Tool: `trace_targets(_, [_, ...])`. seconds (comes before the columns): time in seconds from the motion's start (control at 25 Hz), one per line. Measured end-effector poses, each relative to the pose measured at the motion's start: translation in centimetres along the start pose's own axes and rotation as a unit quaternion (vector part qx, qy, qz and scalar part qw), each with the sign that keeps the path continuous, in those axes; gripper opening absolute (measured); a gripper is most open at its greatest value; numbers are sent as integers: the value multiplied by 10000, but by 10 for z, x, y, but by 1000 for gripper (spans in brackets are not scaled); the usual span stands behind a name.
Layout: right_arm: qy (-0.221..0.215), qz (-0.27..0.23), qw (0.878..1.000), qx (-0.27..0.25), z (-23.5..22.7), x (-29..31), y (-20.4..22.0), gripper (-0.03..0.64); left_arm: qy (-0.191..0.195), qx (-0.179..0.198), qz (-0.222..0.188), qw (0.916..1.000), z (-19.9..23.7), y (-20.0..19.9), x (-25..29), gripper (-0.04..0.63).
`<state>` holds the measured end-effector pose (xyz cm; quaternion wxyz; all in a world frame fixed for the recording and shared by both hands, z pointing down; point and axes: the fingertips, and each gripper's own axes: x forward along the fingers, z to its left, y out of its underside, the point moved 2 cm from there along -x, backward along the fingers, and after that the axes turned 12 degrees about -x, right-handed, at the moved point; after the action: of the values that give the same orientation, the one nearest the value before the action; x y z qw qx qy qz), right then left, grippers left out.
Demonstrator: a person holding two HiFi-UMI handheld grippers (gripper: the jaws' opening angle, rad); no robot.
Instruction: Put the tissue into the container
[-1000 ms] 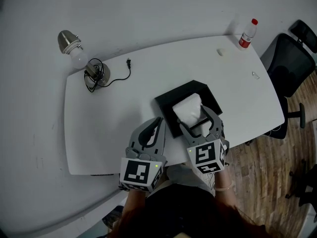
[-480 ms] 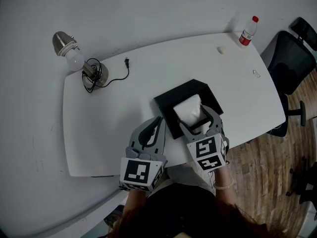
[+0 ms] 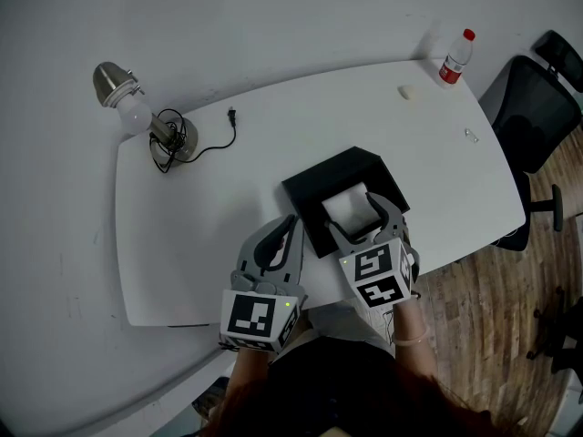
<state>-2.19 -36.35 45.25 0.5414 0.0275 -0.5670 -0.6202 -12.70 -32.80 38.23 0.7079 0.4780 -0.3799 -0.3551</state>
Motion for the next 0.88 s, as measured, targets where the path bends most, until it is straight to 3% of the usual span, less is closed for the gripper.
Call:
trace_targets(0.28, [93, -135, 9998, -93, -1, -4, -2, 356, -47, -37, -8, 10000, -1, 0, -4, 38])
trace_targets(0.88, [388, -873, 9952, 214, 9, -42, -18, 356, -98, -4, -217, 9997, -15, -5, -35, 38])
